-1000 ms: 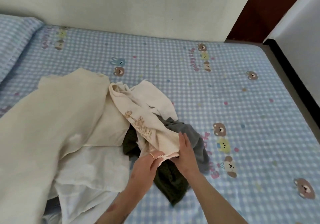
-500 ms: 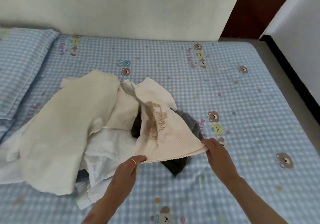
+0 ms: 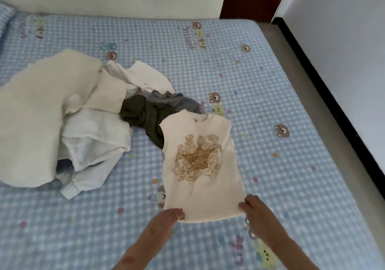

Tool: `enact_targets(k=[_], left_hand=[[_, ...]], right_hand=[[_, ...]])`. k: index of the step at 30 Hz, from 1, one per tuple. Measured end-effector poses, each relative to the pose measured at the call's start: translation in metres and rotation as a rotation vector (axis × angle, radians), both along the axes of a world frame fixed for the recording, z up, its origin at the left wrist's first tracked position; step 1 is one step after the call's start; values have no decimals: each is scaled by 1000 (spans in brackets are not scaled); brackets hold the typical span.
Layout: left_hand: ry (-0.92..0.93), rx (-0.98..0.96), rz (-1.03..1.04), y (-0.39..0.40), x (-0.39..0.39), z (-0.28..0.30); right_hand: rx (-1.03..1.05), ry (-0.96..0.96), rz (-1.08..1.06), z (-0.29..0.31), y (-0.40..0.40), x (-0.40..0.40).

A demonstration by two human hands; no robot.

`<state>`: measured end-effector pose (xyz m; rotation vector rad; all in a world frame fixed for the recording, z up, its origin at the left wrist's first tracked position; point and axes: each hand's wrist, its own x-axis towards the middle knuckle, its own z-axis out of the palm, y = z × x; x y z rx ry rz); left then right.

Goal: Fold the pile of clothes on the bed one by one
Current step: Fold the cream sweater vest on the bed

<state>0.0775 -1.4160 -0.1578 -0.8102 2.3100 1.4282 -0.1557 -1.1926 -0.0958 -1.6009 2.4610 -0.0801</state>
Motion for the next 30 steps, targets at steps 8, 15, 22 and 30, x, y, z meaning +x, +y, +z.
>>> enact_targets(k=[8, 15, 22, 30], left_hand=[[-297, 149, 303, 117, 66, -44], [-182, -86, 408, 180, 79, -25], [-279, -118, 856, 169, 40, -45], [-276, -45, 905, 176, 52, -50]], right_hand=[[93, -186, 194, -61, 88, 38], [3, -398, -175, -82, 158, 64], [120, -310, -654, -103, 124, 100], [265, -196, -828, -115, 104, 107]])
